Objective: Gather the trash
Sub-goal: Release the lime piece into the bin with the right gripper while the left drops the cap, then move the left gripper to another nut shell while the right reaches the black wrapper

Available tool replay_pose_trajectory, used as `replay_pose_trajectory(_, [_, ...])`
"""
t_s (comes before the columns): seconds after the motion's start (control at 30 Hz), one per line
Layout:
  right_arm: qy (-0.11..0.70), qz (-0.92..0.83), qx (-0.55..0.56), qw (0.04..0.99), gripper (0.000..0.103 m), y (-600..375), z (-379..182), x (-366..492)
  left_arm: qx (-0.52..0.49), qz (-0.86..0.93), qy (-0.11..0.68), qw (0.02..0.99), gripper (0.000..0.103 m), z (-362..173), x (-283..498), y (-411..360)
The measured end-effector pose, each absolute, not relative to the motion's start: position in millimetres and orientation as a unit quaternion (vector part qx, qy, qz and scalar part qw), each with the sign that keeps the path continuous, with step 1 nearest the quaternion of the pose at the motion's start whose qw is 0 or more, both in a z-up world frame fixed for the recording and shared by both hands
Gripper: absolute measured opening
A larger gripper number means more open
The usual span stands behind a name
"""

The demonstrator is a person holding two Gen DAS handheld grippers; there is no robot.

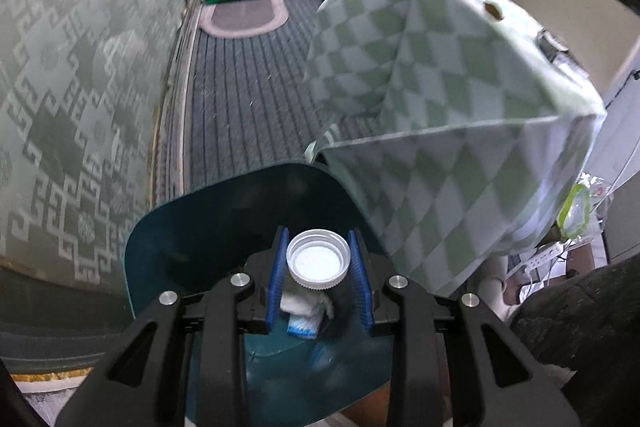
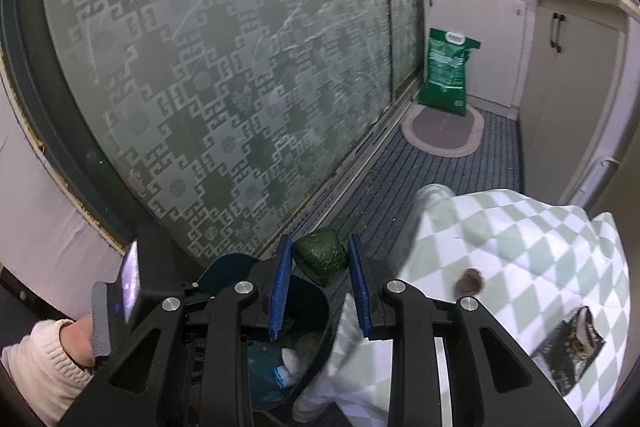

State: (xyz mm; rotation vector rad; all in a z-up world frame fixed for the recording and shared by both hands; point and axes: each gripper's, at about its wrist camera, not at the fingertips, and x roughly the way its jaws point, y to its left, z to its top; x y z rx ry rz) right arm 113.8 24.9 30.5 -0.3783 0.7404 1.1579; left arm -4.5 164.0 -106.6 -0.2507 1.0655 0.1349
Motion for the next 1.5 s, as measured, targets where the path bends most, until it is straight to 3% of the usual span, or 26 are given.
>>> replay_pose_trajectory(0.4, [0.394,0.540,-0.229,0.707,0.028,57,-11,90,-0.130,0.102,0.544,0.823,0.033,-131,-15,189])
replay_pose_trajectory(0.6, [0.423,0.539,-0.260,0.680,0.028,69,-36,78,-0.132,0.118,0.541,0.823,0.040,-128,-20,195])
replay_pose_trajectory(0.67, [0.429,0.539,-0.267,0.674,0.028,71,-42,76,-0.133,0.122,0.537,0.824,0.048,-126,-20,197])
replay_pose_trajectory(0.87, [0.441,0.539,-0.285,0.659,0.028,77,-56,70,-0.136,0.141,0.510,0.838,0.060,-112,-26,203])
replay_pose_trajectory(1.4, [0.463,0.547,-0.319,0.620,0.029,82,-79,58,-0.154,0.188,0.446,0.861,0.064,-84,-36,222])
replay_pose_trajectory(1.5, [0.465,0.550,-0.325,0.613,0.039,81,-82,55,-0.160,0.190,0.428,0.869,0.064,-77,-37,222])
